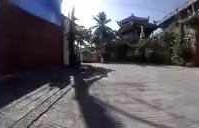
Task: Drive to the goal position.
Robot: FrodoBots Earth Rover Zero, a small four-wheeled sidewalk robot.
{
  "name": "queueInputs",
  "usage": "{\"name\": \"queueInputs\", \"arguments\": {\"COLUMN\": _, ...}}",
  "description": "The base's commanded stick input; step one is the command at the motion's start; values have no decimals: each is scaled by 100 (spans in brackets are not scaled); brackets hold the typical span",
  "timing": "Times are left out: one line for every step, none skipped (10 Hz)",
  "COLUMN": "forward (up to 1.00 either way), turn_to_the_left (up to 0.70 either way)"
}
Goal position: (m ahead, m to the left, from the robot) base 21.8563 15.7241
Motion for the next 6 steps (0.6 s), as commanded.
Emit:
{"name": "queueInputs", "arguments": {"forward": 85, "turn_to_the_left": -3}}
{"name": "queueInputs", "arguments": {"forward": 85, "turn_to_the_left": -3}}
{"name": "queueInputs", "arguments": {"forward": 85, "turn_to_the_left": -3}}
{"name": "queueInputs", "arguments": {"forward": 85, "turn_to_the_left": -3}}
{"name": "queueInputs", "arguments": {"forward": 85, "turn_to_the_left": -3}}
{"name": "queueInputs", "arguments": {"forward": 85, "turn_to_the_left": -3}}
